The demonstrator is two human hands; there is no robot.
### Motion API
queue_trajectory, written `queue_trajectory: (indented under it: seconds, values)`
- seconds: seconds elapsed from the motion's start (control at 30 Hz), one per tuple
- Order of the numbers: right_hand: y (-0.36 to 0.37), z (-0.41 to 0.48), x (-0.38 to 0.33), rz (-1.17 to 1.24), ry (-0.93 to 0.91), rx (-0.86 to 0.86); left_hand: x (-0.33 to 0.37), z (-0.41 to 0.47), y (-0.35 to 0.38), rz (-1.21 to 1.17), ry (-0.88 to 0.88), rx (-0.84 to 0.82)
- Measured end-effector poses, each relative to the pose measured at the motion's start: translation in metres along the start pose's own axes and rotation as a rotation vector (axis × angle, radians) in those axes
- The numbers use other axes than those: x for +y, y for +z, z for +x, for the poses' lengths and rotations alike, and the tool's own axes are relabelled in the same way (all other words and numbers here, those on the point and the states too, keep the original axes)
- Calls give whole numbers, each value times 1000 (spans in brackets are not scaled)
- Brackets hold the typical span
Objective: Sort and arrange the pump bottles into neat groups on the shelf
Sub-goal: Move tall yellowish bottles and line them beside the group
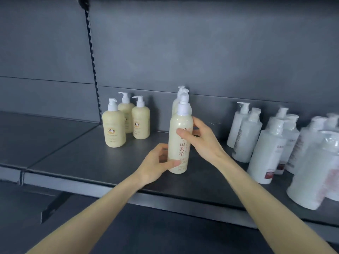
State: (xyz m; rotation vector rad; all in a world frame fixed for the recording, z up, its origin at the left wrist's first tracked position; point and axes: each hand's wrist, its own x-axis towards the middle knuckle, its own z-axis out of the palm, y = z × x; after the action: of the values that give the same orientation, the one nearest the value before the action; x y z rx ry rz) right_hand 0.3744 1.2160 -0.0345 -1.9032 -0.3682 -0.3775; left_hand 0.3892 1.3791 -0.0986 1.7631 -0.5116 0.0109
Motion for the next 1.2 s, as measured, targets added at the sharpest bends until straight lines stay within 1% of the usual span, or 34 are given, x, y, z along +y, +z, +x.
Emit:
queue_trajectory:
  seconds: [0.13,0.23,0.4,0.5,0.57,1.0,1.2]
  values:
    - [2,20,12,-4,2,28,-8,24,-11,13,-13,-65]
    - [4,30,21,15,23,21,-13,40,-16,70,-7,-124]
    - [7,38,35,24,51,13,-23,57,-20,189,-5,-99]
    - [6,40,39,16,40,35,-22,65,-22,149,-19,-203]
    - [5,41,40,-1,39,54,-20,68,-21,123,-32,-237]
    - [5,45,45,-30,62,107,-24,82,-18,102,-25,-319]
    - [7,41,36,-68,119,87,-24,77,-18,125,-5,-306]
